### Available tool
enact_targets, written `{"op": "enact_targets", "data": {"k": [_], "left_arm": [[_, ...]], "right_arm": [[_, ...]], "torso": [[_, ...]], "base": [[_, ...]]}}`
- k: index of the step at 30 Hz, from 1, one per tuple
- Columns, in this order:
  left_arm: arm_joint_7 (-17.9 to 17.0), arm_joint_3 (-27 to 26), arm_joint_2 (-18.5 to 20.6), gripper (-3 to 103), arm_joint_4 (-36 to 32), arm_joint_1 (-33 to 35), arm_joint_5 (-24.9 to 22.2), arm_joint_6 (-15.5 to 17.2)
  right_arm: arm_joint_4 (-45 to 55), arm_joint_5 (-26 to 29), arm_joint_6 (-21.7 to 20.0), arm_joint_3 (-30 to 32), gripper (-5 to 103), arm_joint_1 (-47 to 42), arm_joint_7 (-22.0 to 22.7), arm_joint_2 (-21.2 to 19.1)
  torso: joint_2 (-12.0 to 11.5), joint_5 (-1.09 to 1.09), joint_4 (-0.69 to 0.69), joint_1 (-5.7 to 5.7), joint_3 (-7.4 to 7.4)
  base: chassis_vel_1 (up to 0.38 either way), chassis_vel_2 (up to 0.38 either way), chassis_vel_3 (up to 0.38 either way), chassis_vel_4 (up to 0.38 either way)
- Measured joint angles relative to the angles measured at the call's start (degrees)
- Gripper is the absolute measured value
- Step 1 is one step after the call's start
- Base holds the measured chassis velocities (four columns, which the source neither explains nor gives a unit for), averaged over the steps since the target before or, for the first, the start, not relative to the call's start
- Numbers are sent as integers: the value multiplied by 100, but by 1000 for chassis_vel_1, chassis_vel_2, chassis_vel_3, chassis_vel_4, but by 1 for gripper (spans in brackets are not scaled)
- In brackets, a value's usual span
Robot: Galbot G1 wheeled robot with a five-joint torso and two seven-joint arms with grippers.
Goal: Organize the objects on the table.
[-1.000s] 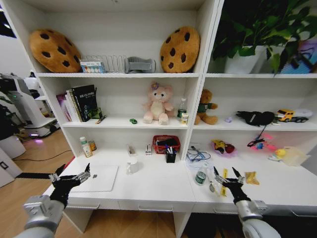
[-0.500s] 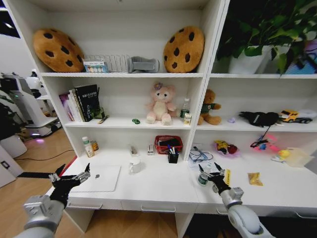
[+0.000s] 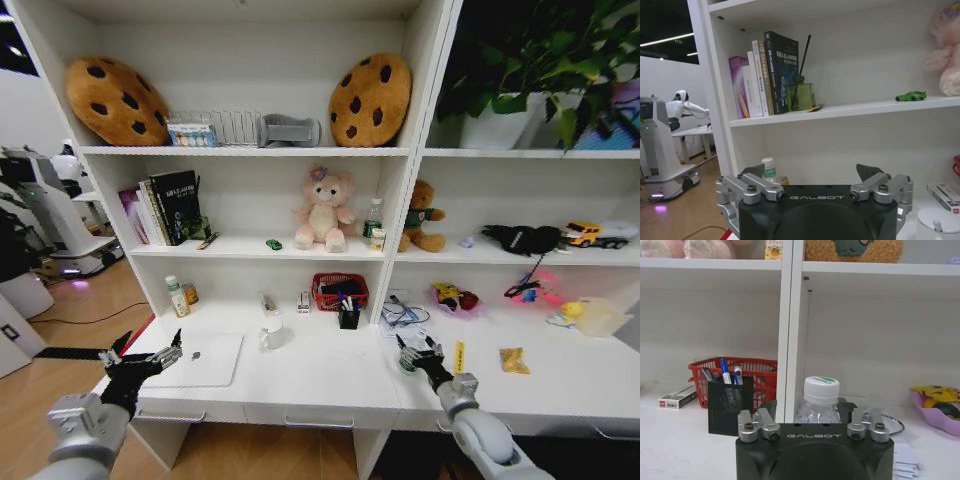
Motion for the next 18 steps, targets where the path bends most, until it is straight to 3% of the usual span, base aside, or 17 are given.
{"op": "enact_targets", "data": {"k": [10, 18], "left_arm": [[0, 0, 0, 100, 0, 0, 0, 0], [0, 0, 0, 100, 0, 0, 0, 0]], "right_arm": [[35, 3, 12, 61, 33, -101, 63, 11], [477, 121, 20, 324, 27, -474, 115, 55]], "torso": [[0, 0, 0, 0, 0], [0, 1, 0, 0, 0]], "base": [[0, 0, 0, 0], [0, 0, 0, 0]]}}
